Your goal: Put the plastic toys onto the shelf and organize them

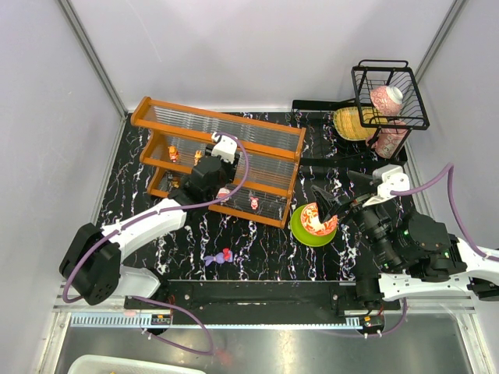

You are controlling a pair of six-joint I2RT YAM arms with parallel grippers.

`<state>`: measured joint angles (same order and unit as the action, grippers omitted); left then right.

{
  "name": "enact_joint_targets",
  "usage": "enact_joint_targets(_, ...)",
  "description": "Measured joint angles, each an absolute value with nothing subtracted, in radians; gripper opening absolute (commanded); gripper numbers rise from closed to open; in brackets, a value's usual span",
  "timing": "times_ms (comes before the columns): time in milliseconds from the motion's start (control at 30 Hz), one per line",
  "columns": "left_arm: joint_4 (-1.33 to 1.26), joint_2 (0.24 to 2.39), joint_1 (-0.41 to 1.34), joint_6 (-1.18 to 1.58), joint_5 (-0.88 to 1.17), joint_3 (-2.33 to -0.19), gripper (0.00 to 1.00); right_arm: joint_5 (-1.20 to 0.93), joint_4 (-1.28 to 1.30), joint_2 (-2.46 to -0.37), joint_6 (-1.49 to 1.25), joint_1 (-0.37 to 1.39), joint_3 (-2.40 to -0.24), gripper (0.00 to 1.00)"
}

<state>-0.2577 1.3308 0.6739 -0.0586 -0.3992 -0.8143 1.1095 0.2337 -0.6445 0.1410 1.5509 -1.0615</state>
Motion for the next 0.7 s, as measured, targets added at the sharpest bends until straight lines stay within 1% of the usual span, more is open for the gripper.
enact_joint_targets(267,-0.254,1.330,0.674,-0.052,-0.398,-0.814,0.60,1.109,0.234,-0.649,0.136,1.551,-1.061,0.97)
enact_joint_targets(433,-0.254,1.330,0.674,-0.051,-0.399,-0.814,0.68,1.109,0.234,-0.656,0.133,1.551,-1.061,0.96)
enact_joint_targets(467,-0.253,1.328,0.674,-0.051,-0.399,-0.814,0.72,1.109,0.234,-0.658,0.133,1.551,-1.061,0.96)
enact_joint_targets(567,-0.247,1.319,0.674,-0.052,-0.401,-0.814,0.80,1.109,0.234,-0.664,0.133,1.551,-1.061,0.97)
enact_joint_targets(667,-0.233,1.302,0.674,-0.050,-0.406,-0.814,0.84,1.109,0.234,-0.665,0.133,1.551,-1.061,0.96)
enact_joint_targets(700,-0.228,1.296,0.674,-0.049,-0.409,-0.815,0.87,1.109,0.234,-0.666,0.133,1.551,-1.061,0.96)
